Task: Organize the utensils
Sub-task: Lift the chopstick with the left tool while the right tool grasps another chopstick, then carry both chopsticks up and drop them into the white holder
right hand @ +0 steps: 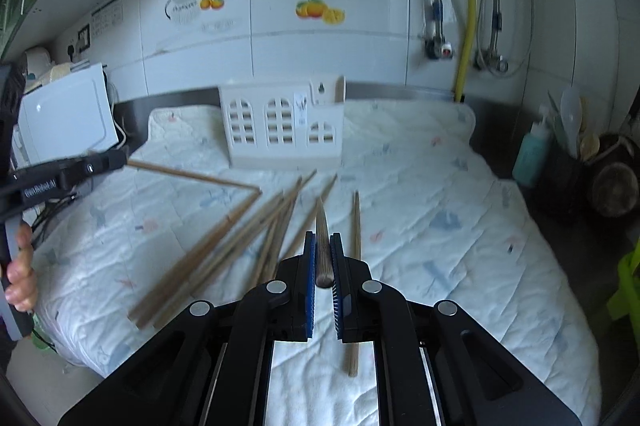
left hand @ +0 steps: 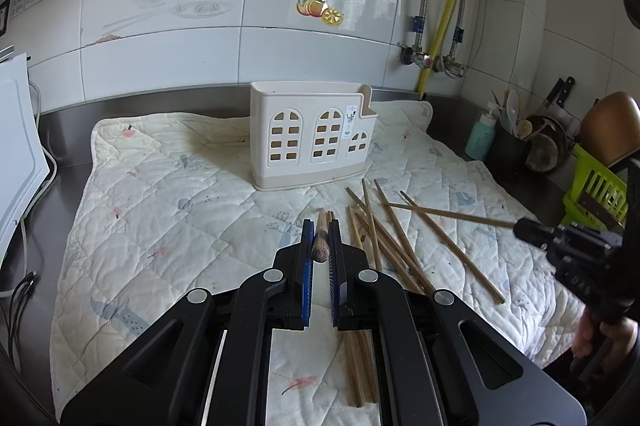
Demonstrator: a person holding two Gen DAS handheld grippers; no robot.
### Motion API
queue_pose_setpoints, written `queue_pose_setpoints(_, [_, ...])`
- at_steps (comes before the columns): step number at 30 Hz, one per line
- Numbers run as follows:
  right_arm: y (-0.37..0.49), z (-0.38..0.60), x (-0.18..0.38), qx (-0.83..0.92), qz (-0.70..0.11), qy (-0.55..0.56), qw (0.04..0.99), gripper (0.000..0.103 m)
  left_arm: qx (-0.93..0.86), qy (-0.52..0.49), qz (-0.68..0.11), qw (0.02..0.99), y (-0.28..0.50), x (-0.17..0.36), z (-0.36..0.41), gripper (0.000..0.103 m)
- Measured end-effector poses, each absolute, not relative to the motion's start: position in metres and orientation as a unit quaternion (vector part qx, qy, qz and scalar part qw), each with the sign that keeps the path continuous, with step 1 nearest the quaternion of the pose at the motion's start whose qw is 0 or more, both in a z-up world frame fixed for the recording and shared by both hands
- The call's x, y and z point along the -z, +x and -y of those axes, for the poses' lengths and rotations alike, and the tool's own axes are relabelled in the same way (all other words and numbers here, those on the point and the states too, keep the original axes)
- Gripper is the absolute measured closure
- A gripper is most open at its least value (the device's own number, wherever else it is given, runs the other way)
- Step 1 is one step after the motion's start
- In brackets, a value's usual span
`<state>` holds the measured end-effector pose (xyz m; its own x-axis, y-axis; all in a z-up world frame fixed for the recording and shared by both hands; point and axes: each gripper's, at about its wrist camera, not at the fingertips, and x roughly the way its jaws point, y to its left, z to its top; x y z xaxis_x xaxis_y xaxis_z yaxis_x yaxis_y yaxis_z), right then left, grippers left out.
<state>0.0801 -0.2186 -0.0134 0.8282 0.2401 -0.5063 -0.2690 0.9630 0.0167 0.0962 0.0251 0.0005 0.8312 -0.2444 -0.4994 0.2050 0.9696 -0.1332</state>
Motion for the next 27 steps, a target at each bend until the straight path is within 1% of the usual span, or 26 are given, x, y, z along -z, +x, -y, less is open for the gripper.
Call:
queue_pose_setpoints(12, [0.093,0.226,-0.041,-0.144,-0.229,-0.035,0.962,0.096,0.110,-0.043,-0.261,0.958,0.097,-0.014,-0.034,0.098])
queue_pose_setpoints(20, [0.107,0.235,-0.058,-0.166,-0.247,-0.033,0.954,0.096,0.109,-0.042,-0.262,0.958,0.107,-0.024,-0.037,0.098])
queue_pose_setpoints(27, [0.120,0.238,-0.077,-0.185,-0.243,-0.033,0.952,0.096,0.114,-0.055,-0.259,0.958,0.114,-0.034,-0.040,0.098])
